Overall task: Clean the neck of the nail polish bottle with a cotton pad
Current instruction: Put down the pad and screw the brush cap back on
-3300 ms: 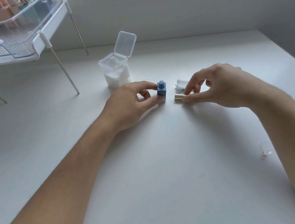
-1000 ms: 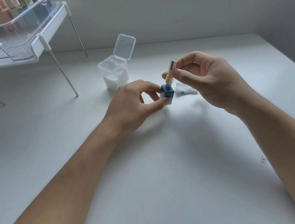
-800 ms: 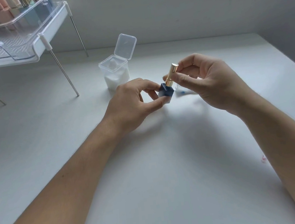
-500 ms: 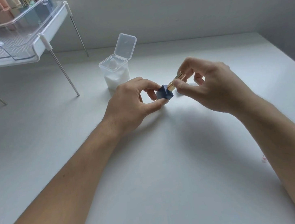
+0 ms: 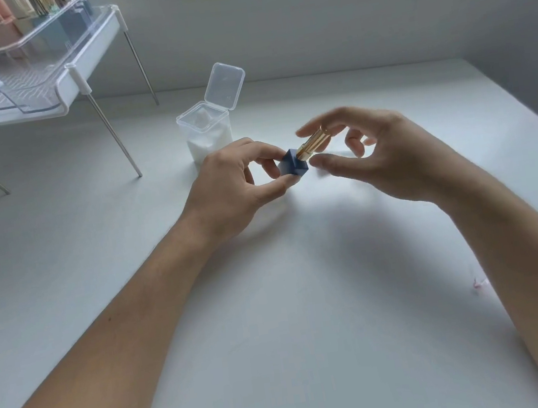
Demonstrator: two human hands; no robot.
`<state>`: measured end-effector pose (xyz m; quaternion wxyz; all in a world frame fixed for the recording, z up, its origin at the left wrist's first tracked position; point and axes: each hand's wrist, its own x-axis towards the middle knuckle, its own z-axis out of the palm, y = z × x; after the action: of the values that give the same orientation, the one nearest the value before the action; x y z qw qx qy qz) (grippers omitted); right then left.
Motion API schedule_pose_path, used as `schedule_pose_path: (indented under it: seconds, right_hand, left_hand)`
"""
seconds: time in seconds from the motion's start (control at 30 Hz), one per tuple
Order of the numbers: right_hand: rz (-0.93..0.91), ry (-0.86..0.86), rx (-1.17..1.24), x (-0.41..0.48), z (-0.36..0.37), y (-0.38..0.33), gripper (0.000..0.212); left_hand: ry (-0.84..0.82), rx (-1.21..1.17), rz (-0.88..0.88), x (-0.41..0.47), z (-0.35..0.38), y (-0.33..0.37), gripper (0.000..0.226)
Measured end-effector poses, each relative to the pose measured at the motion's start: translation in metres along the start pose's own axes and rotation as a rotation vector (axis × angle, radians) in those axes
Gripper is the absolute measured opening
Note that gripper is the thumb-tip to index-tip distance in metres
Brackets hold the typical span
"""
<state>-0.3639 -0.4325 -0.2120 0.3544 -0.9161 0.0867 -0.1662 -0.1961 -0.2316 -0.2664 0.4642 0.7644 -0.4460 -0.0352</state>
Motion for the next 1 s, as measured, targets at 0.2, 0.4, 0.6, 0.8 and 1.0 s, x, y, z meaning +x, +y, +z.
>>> schedule_pose_path:
  seconds: [0.2,0.4,0.6,0.8,1.0]
  right_hand:
    - [0.039,0.086,0.044,0.004,0.012,0.007,0.016]
    - [0.012,0.153,-0.129,0.003,0.011,0.006,0.047]
    - [-0.026,-0.001,-0.022,0.000,-0.004,0.005,0.028]
    - [-0.010,0.113,-0.092,0.003,0.010,0.012,0.033]
    - [-0.024,0.012,-0.169,0.001,-0.001,0.006,0.037]
  left_hand:
    - [0.000,0.015,0.034,-0.001,-0.002,0.003,0.026]
    - [-0.022,0.025,0.031,0.000,-0.001,0.002,0.026]
    - [-0.016,0.006,0.033,0.001,-0.002,0.001,0.026]
    - [-0.029,0.015,0.051,0.000,-0.002,0.001,0.025]
    - [-0.035,0.039,0.047,0.000,-0.002,0.000,0.025]
